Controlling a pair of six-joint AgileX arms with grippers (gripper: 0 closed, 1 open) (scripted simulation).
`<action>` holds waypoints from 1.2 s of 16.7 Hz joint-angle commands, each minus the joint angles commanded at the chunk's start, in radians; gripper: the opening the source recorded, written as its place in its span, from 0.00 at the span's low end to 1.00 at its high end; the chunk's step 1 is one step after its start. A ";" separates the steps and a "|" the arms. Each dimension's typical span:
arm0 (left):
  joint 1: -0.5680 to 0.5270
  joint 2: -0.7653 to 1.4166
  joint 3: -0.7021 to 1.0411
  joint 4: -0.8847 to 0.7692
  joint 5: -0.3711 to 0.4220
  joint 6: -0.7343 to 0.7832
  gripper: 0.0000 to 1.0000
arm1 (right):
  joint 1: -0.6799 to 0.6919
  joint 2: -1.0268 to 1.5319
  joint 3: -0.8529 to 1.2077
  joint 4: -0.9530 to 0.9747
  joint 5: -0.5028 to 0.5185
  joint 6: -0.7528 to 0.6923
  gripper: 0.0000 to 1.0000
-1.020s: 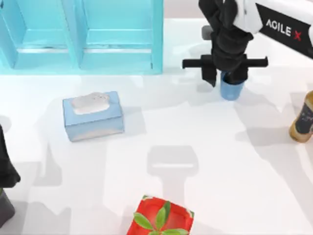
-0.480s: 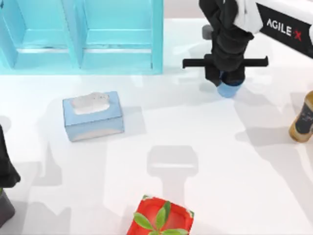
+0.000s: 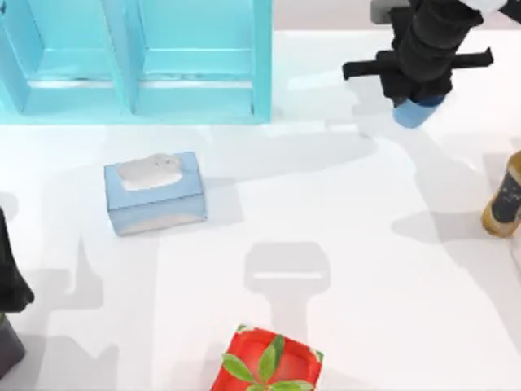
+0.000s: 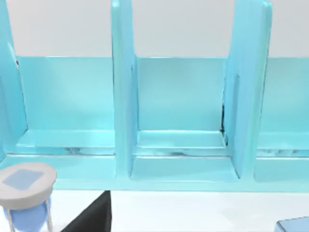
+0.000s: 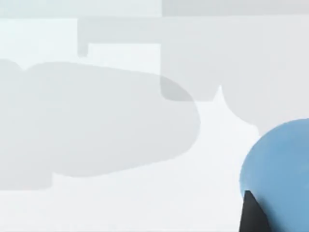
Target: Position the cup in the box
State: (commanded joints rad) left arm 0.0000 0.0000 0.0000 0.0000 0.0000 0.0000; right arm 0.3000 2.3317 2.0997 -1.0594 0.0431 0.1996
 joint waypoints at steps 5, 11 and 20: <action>0.000 0.000 0.000 0.000 0.000 0.000 1.00 | -0.153 -0.202 -0.152 -0.004 -0.007 -0.197 0.00; 0.000 0.000 0.000 0.000 0.000 0.000 1.00 | -0.498 -0.422 -0.363 -0.183 -0.013 -0.407 0.00; 0.000 0.000 0.000 0.000 0.000 0.000 1.00 | -0.649 -0.545 -0.486 -0.323 -0.034 -0.538 0.00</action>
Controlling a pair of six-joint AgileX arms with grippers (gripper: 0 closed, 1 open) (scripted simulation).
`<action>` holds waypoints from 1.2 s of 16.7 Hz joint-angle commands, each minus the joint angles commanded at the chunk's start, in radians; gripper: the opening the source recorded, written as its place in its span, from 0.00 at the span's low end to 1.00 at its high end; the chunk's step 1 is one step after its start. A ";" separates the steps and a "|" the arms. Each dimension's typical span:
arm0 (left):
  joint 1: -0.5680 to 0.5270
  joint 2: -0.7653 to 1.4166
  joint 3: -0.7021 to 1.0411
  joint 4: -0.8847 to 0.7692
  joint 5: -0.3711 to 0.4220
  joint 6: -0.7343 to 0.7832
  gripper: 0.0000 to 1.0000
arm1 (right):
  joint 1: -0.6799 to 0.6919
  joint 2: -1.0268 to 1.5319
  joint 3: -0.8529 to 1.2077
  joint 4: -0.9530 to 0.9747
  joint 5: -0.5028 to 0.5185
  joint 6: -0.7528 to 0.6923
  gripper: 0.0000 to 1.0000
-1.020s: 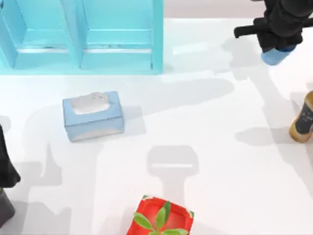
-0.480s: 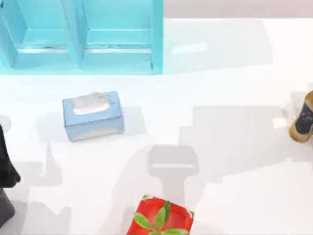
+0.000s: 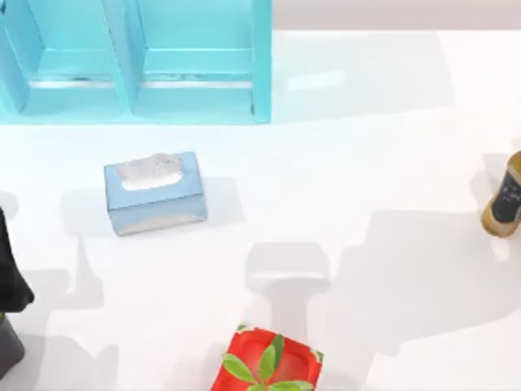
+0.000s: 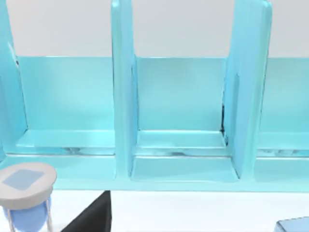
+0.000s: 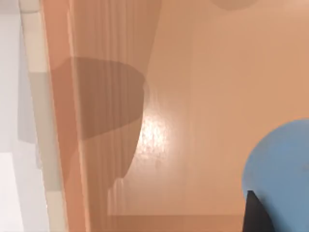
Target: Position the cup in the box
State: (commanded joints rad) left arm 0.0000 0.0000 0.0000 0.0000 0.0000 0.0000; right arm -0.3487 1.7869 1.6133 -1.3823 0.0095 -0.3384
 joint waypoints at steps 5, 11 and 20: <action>0.000 0.000 0.000 0.000 0.000 0.000 1.00 | -0.010 0.009 -0.099 0.108 -0.001 -0.011 0.00; 0.000 0.000 0.000 0.000 0.000 0.000 1.00 | -0.026 0.024 -0.223 0.247 -0.002 -0.024 0.00; 0.000 0.000 0.000 0.000 0.000 0.000 1.00 | -0.026 0.024 -0.223 0.247 -0.002 -0.024 0.53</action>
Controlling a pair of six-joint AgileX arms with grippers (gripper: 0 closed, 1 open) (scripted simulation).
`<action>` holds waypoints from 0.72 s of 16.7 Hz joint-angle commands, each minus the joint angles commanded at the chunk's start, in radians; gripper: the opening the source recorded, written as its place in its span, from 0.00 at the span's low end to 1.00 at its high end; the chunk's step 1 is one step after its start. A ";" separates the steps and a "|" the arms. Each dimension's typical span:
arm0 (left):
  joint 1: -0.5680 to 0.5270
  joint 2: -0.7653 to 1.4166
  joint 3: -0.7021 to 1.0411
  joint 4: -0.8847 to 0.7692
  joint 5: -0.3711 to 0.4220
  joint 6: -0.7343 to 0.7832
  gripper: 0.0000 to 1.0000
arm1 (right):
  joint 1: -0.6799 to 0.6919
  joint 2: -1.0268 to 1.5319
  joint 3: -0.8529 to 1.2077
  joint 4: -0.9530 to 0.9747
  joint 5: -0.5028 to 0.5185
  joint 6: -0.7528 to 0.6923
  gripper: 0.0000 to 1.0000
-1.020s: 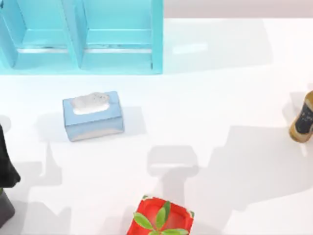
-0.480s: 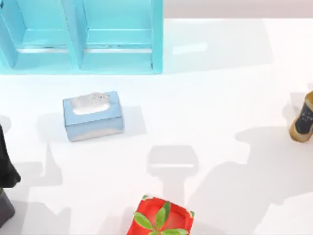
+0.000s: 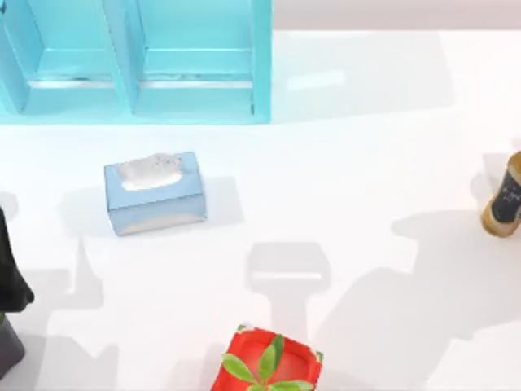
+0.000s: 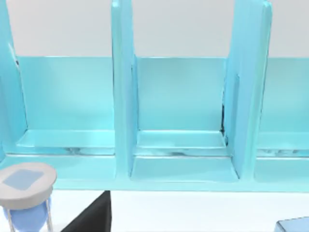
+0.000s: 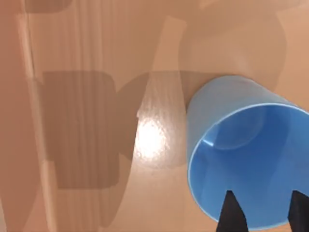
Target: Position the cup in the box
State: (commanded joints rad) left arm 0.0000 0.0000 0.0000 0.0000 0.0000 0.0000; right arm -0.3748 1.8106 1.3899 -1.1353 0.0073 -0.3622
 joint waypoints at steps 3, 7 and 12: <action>0.000 0.000 0.000 0.000 0.000 0.000 1.00 | 0.000 0.000 0.000 0.000 0.000 0.000 0.75; 0.000 0.000 0.000 0.000 0.000 0.000 1.00 | 0.000 0.000 0.000 0.000 0.000 0.000 1.00; 0.000 0.000 0.000 0.000 0.000 0.000 1.00 | 0.000 0.000 0.000 0.000 0.000 0.000 1.00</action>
